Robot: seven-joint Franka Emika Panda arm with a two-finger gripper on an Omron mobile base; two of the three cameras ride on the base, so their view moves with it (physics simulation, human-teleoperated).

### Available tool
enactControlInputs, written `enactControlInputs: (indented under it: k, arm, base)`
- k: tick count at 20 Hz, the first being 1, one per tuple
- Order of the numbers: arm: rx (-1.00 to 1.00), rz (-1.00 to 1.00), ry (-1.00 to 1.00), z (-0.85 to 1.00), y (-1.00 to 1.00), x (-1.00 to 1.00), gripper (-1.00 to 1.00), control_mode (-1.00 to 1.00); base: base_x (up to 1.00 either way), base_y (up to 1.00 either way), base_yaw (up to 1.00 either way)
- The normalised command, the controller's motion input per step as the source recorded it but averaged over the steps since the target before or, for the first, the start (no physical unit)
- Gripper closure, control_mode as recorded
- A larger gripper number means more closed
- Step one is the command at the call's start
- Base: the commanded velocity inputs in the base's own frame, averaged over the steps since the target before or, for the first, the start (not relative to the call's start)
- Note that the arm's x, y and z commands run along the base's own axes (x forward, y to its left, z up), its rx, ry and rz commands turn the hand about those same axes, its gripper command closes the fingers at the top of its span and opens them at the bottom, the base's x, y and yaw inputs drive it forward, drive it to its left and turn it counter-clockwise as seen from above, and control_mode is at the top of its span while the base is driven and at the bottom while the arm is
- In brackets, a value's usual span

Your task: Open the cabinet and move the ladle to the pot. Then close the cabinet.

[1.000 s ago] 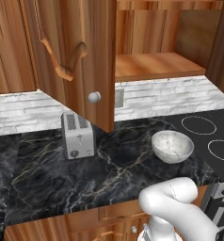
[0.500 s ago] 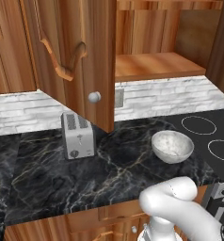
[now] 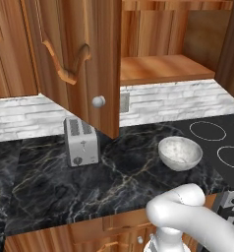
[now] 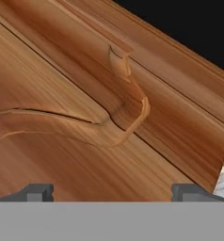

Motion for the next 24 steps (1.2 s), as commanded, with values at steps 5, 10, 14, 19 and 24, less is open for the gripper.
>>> enactControlInputs:
  k: [5,10,14,19,24]
  arm:
    - [0.00,0.02,-0.03,0.00,0.42,0.06,-1.00,-1.00]
    - [-0.02,0.00,-0.01,0.02,0.96,0.00,-1.00,-1.00]
    - [-0.02,0.00,0.00,0.17,1.00,0.00,-1.00,-1.00]
    - [-0.03,-0.05,0.00,0.23,0.99,0.00,-1.00,-1.00]
    - [0.00,-0.13,0.08,0.10,0.85,0.32,-1.00,-1.00]
  base:
    - [0.00,0.00,0.00]
    - [0.00,0.00,0.00]
    - [0.00,0.00,0.00]
    - [0.00,0.00,0.00]
    - [0.00,0.00,0.00]
